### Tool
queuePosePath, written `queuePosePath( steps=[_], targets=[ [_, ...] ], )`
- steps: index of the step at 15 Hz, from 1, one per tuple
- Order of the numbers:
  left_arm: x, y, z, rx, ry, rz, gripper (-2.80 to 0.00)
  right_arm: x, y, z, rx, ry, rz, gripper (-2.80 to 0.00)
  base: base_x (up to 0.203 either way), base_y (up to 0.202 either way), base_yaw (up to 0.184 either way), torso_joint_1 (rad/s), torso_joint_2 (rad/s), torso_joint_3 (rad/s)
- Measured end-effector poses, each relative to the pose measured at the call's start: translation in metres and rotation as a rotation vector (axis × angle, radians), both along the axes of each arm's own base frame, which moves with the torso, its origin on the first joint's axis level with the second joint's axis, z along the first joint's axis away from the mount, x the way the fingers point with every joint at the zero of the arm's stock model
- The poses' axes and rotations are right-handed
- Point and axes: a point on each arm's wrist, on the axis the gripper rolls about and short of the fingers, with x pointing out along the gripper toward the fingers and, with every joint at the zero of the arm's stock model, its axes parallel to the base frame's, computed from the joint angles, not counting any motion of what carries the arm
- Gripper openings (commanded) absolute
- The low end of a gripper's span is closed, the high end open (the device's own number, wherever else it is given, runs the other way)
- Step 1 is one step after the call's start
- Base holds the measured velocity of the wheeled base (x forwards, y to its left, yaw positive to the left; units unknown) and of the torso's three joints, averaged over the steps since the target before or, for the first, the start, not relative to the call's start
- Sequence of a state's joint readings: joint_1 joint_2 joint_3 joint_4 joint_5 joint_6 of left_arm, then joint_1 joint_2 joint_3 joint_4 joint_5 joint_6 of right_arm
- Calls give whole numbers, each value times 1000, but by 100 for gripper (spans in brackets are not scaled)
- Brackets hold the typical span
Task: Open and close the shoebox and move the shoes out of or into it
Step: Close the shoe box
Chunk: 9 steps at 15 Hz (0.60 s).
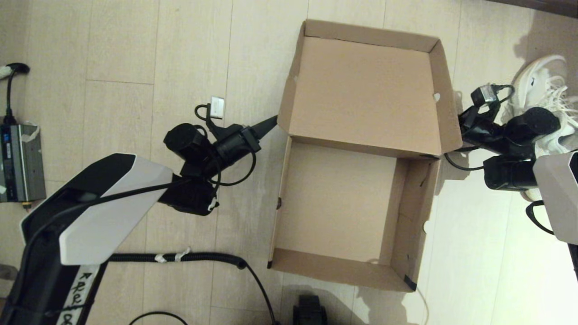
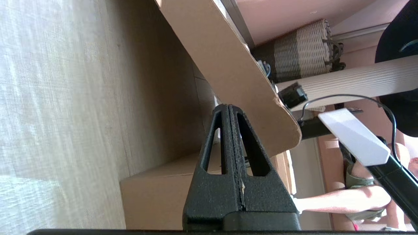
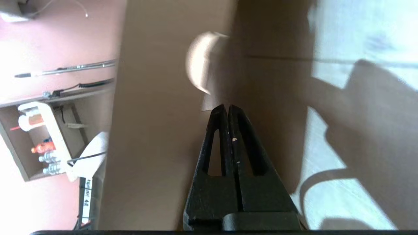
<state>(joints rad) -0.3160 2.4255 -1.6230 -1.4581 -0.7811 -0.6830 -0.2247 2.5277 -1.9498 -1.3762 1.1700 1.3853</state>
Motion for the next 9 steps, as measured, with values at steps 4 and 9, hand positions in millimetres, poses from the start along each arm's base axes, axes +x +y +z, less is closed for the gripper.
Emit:
queuePosePath(
  steps=[4, 9],
  targets=[
    [0, 0, 0, 0, 1, 0, -280, -8, 3, 20, -7, -33, 2, -280, 0, 0, 0, 0, 0, 0],
    [-1, 0, 2, -1, -3, -1, -280, -17, 10, 42, -14, -66, 12, -280, 0, 0, 0, 0, 0, 0]
  ],
)
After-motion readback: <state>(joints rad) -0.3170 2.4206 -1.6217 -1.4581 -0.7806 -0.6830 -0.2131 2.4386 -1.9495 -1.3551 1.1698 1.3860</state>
